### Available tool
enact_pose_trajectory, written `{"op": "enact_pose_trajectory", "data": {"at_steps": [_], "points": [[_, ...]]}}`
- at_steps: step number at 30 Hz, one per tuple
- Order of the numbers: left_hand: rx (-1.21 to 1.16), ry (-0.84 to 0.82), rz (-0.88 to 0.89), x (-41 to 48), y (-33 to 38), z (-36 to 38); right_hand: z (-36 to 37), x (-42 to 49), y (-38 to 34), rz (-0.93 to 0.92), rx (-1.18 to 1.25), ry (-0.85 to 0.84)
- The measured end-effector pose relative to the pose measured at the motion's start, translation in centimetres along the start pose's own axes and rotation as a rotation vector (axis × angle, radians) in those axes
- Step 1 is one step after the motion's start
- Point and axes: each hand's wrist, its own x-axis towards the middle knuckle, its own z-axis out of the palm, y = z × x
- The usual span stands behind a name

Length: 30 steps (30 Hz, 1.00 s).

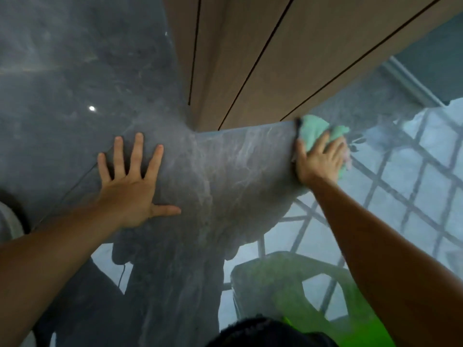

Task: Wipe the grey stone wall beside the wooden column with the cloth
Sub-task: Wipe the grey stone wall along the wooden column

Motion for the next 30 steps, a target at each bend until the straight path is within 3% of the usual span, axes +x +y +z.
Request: {"op": "enact_pose_trajectory", "data": {"at_steps": [2,5,7,11,13,18,22,30], "points": [[0.009,0.001,0.002,0.0,-0.1,0.2,-1.5,2.9,2.0,0.276,0.056,-0.017],[0.004,0.004,0.028,0.1,-0.1,-0.1,-0.2,-0.3,-2.5,0.231,0.010,0.000],[-0.017,0.011,0.041,0.2,-0.2,0.2,1.9,-6.1,-7.7,-0.006,-0.036,-0.004],[0.035,0.198,0.125,-0.7,-2.6,1.1,4.6,-18.6,-16.6,-0.729,-0.004,-0.169],[0.099,0.326,0.123,-1.4,-5.6,1.7,4.4,-19.5,-18.4,-0.895,-0.055,-0.190],[-0.100,0.557,-0.289,-1.2,-11.2,1.8,3.8,-15.8,-20.2,-0.884,-0.137,-0.119],[-0.079,0.639,-0.320,-0.2,-10.9,2.6,4.9,-14.8,-23.9,-0.833,-0.101,-0.048],[-0.030,0.685,-0.341,-0.5,-10.7,2.6,3.7,-2.2,-40.8,-0.629,-0.040,-0.035]]}}
